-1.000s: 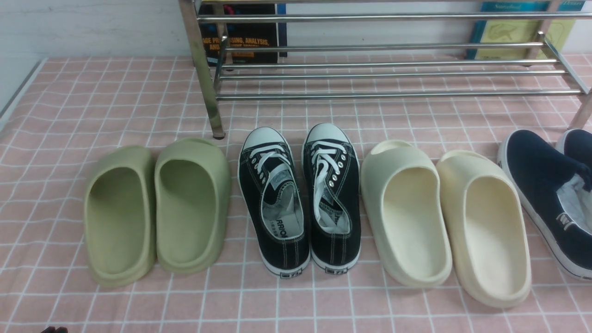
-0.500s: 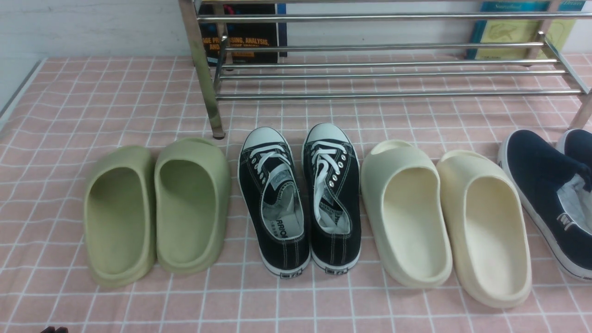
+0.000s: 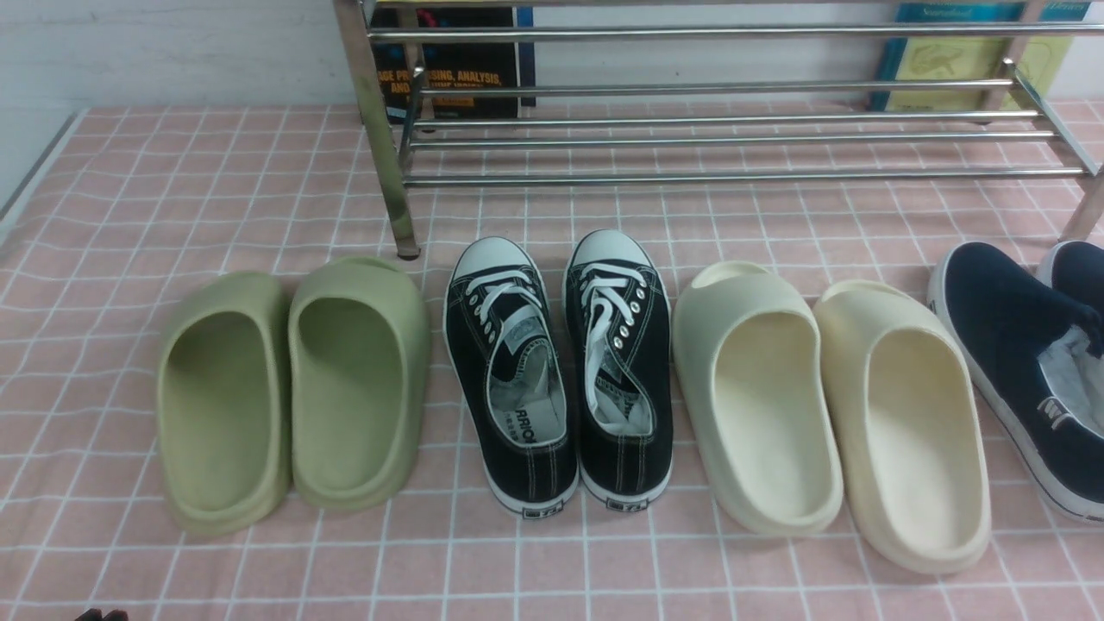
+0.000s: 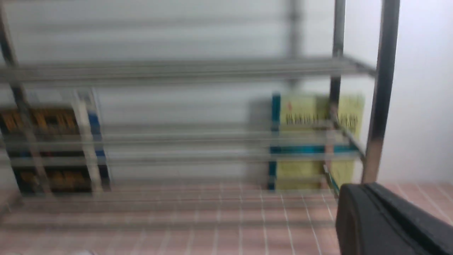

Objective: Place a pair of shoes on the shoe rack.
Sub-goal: Use the right arm to grab the shoe closest to it

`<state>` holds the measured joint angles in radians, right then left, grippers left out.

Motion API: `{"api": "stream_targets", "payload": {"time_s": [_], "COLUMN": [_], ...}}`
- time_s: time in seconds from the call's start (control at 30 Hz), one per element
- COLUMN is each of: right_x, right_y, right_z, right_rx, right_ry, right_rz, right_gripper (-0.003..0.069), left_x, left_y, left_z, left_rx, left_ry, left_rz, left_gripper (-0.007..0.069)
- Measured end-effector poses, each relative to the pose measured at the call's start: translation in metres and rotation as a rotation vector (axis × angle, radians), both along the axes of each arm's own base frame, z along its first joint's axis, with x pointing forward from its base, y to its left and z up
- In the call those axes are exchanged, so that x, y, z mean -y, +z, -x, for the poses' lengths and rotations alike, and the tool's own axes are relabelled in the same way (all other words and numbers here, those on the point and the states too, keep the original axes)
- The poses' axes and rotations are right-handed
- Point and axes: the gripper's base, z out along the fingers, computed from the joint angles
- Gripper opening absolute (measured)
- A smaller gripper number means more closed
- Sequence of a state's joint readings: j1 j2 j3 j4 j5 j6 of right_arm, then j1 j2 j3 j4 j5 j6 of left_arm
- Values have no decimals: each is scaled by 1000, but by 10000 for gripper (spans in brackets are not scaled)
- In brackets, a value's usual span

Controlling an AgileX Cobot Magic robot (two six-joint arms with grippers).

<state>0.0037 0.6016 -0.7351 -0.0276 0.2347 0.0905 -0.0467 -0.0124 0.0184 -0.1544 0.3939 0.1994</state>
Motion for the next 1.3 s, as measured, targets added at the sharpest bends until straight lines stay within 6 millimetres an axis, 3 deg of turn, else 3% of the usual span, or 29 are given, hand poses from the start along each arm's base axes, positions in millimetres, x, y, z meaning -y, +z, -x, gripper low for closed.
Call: {"api": "stream_targets", "payload": {"time_s": [0.07, 0.1, 0.2, 0.23, 0.3, 0.53, 0.63, 0.83, 0.93, 1.03, 1.13, 1.17, 1.2, 1.23, 1.3], "right_x": [3, 3, 6, 6, 6, 5, 5, 4, 3, 3, 3, 2, 2, 2, 2], "right_y": [-22, -20, -67, -70, -100, -144, -153, -172, -188, -202, -211, -212, -212, -211, -209], "right_z": [-35, -35, -77, -78, -98, -140, -164, -189, -197, -202, -204, -205, -205, -206, -206], "right_rx": [-284, -281, -708, -730, -935, -1137, -1155, -1155, -1180, -1204, -1224, -1225, -1225, -1224, -1228], "right_ry": [-22, -23, -38, -38, -38, -28, -25, -17, -13, -10, -9, -9, -9, -9, -9], "right_rz": [67, 70, 93, 94, 94, 87, 85, 76, 66, 66, 58, 52, 52, 43, 41], "right_gripper": [-4, -4, -2, -2, 2, 76, 188, 360, 382, 334, 221, 146, 135, 63, 22], "left_x": [0, 0, 0, 0, 0, 0, 0, 0, 0, 0, 0, 0, 0, 0, 0], "left_y": [0, 0, 0, 0, 0, 0, 0, 0, 0, 0, 0, 0, 0, 0, 0], "left_z": [0, 0, 0, 0, 0, 0, 0, 0, 0, 0, 0, 0, 0, 0, 0], "left_rx": [0, 0, 0, 0, 0, 0, 0, 0, 0, 0, 0, 0, 0, 0, 0], "left_ry": [0, 0, 0, 0, 0, 0, 0, 0, 0, 0, 0, 0, 0, 0, 0], "left_rz": [0, 0, 0, 0, 0, 0, 0, 0, 0, 0, 0, 0, 0, 0, 0], "left_gripper": [108, 108, 113, 113, 118, 125, 125, 126, 129, 129, 131, 132, 132, 135, 138]}}
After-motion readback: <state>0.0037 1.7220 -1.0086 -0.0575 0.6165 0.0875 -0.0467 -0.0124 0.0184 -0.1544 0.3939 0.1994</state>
